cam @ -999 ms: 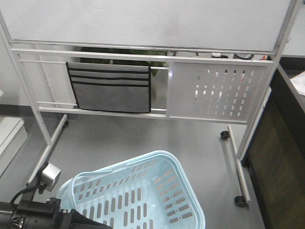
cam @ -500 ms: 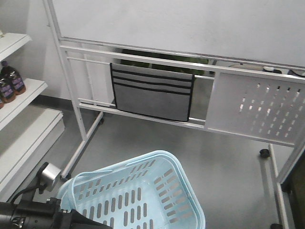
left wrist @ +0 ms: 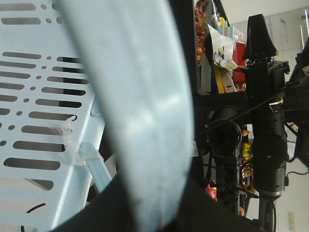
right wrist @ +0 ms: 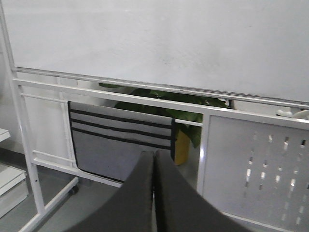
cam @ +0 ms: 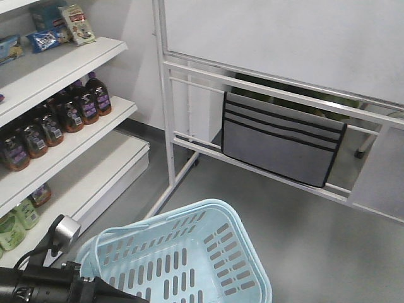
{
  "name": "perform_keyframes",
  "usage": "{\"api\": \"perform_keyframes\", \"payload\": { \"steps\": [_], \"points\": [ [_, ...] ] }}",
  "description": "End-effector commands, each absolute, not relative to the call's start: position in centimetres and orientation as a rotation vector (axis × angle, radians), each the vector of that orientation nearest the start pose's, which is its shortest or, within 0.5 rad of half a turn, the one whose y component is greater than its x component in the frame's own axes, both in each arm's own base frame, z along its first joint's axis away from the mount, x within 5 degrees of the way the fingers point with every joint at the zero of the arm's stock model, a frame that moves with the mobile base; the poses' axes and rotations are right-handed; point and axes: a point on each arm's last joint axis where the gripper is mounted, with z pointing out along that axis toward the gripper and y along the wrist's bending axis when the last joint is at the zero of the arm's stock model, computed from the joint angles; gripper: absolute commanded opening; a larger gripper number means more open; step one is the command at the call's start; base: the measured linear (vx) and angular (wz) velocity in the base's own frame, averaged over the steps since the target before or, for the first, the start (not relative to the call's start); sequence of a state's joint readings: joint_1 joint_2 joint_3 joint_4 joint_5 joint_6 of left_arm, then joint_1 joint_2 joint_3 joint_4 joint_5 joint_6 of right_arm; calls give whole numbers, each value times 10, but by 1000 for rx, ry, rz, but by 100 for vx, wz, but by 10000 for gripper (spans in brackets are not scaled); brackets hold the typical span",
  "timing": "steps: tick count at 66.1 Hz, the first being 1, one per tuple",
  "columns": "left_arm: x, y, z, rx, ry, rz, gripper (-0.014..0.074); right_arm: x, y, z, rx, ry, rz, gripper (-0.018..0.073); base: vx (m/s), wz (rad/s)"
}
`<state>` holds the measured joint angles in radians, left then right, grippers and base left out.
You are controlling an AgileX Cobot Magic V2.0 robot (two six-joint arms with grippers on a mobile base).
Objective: Place coke in basket with both arms
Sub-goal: 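Turn the base toward the shelves of bottled drinks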
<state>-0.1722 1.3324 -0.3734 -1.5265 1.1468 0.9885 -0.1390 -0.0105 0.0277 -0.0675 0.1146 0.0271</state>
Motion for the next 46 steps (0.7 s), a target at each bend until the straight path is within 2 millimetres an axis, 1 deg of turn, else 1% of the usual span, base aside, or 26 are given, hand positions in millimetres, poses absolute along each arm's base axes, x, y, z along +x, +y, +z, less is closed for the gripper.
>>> {"api": "perform_keyframes", "payload": {
  "steps": [1, 46],
  "points": [
    [155, -115, 215, 137, 2333, -1828, -6, 55, -9, 198, 77, 1543, -160, -10, 12, 41],
    [155, -115, 215, 137, 2333, -1828, -6, 55, -9, 198, 77, 1543, -160, -10, 10, 38]
  ]
}}
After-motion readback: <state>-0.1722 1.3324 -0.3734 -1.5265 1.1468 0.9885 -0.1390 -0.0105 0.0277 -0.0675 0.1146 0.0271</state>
